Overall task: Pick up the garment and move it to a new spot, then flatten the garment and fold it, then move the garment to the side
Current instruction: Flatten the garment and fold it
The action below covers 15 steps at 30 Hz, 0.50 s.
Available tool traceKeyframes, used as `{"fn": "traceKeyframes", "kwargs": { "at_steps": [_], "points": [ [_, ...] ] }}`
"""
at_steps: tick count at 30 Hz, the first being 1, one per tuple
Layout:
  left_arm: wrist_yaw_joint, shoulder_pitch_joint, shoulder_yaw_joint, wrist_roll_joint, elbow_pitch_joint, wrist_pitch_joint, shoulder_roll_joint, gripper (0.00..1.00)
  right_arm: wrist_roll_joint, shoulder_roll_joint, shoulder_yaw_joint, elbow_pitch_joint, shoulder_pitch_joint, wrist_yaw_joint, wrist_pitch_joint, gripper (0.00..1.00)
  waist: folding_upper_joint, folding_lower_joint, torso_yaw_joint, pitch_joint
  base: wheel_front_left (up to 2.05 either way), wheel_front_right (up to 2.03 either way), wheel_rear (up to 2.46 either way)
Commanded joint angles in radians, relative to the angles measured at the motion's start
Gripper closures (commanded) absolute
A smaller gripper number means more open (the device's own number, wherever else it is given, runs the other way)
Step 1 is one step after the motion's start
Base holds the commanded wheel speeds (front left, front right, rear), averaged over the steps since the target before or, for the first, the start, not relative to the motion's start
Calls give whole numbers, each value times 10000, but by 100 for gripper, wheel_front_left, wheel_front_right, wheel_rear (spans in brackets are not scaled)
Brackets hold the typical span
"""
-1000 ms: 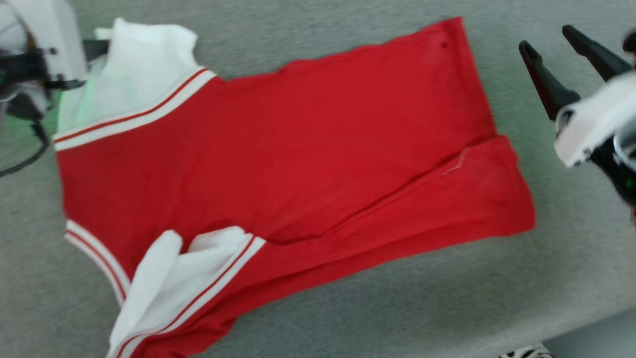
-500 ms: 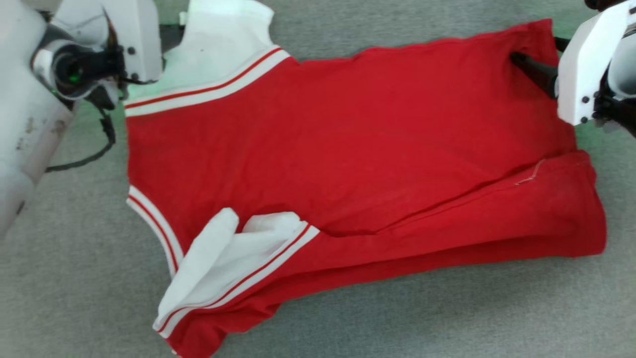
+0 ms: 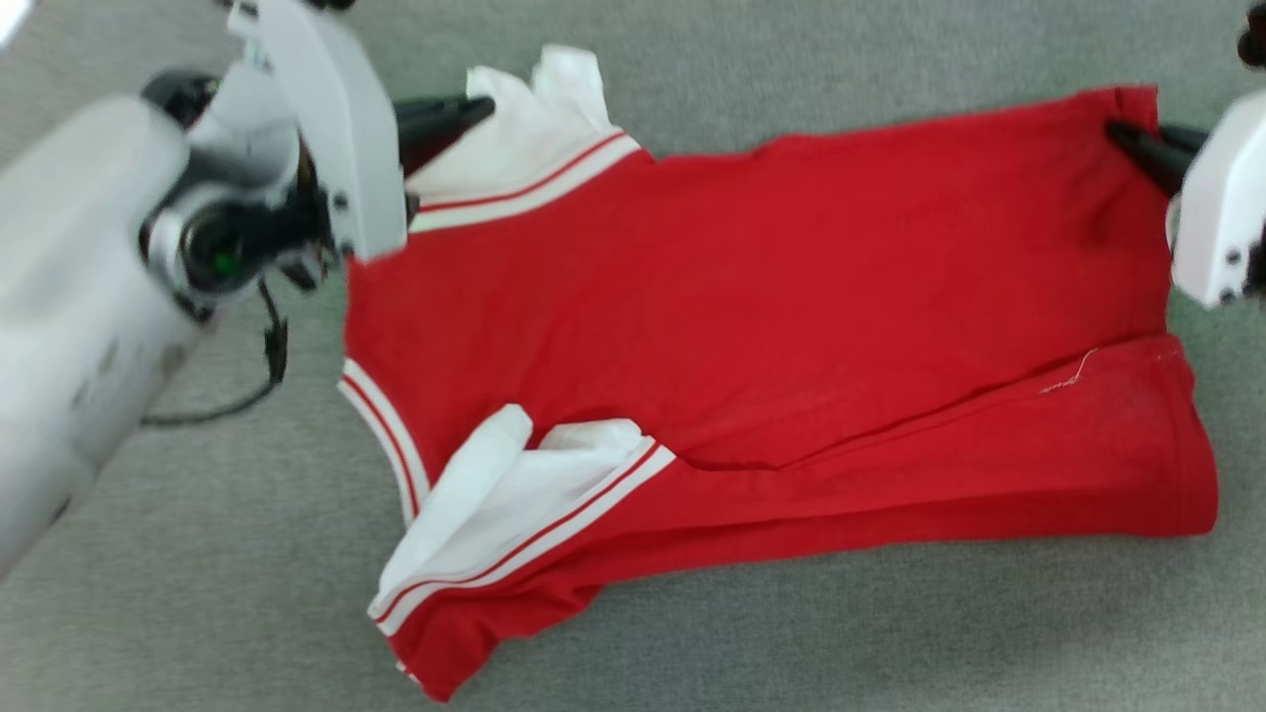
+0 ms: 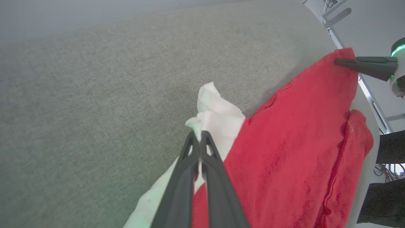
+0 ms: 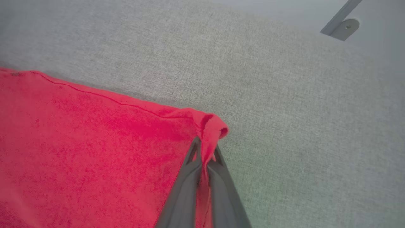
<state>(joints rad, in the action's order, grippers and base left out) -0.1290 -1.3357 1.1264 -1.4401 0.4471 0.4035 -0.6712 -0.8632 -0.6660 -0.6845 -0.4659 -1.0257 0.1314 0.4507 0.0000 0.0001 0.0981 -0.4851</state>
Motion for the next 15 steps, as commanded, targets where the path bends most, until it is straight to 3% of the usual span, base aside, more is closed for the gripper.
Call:
{"fn": "traceKeyframes", "kwargs": {
  "at_steps": [1,8,15],
  "points": [
    [-20,228,11,-61,-183,-98,-52,100,-59,-121,-20,97,242,-16,-45,100,0,-1,-347,639,0,0,0],
    [-21,1869,290,-164,-3288,-1347,-1643,100,-533,-1415,338,1841,2244,-16,-372,100,0,-1,-798,1539,0,0,0],
    [-22,3744,518,-238,-5560,-3055,-3113,100,-747,-2252,1570,3192,4624,-16,-658,100,0,-1,-1060,1808,0,0,0]
  ]
}}
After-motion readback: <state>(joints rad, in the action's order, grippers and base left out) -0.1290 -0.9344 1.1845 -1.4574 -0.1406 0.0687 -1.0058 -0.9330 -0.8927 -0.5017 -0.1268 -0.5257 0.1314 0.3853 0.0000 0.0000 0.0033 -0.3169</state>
